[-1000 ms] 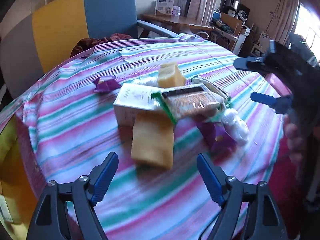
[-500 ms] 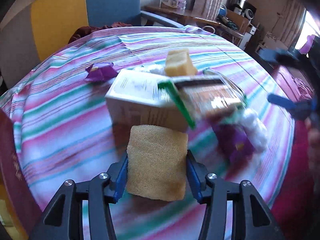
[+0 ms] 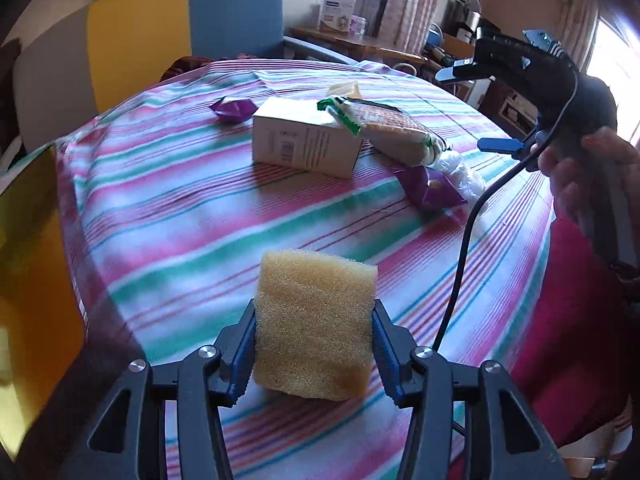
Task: Organize objects
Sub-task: 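Return both tools to the pile and grasp a second yellow sponge with the left tool, then grasp the purple wrapped candy with the right tool, then lower the second sponge into the gold tray and open the left tool, then carry the purple candy into the gold tray and release it with the right tool, then return both tools to the pile and grasp a cracker packet with the left tool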
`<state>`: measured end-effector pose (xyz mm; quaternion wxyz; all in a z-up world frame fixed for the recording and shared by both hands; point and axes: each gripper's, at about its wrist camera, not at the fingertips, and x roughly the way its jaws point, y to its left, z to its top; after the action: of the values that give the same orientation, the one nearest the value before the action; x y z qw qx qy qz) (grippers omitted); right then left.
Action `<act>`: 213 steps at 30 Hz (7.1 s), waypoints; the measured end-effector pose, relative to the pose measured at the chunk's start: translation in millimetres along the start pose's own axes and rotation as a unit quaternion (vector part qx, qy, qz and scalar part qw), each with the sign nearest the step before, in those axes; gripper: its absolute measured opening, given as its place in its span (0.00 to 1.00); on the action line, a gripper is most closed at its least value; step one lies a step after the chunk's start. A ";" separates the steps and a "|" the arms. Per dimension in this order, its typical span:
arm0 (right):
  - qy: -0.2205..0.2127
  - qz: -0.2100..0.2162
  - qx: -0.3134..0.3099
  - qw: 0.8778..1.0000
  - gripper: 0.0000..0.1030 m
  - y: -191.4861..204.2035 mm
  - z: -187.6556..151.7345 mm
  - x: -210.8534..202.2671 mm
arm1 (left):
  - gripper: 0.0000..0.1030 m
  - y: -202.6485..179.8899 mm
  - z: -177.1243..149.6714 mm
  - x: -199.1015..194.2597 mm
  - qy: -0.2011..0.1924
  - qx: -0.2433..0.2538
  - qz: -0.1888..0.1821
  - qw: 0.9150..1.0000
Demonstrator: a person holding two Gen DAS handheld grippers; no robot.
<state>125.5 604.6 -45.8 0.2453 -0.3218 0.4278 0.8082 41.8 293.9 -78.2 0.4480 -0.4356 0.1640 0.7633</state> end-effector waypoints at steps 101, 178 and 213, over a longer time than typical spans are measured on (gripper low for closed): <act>0.149 -0.164 -0.360 0.906 0.33 70.3 -95.3 63.2 | 0.52 268.0 -89.8 -115.0 0.004 -0.294 0.239 0.926; 0.158 0.170 -0.483 0.844 0.83 307.5 -291.6 30.0 | 0.64 198.9 -120.8 -193.4 -0.110 -0.278 0.271 0.915; -0.015 -0.056 -0.006 0.998 0.89 -10.9 11.7 -12.5 | 0.71 3.1 46.7 -58.7 -0.046 0.064 0.109 0.991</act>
<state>137.7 618.6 -37.5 0.2943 -0.3343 0.4009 0.8006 28.0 290.4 -4.5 0.3962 -0.3503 0.2382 0.8146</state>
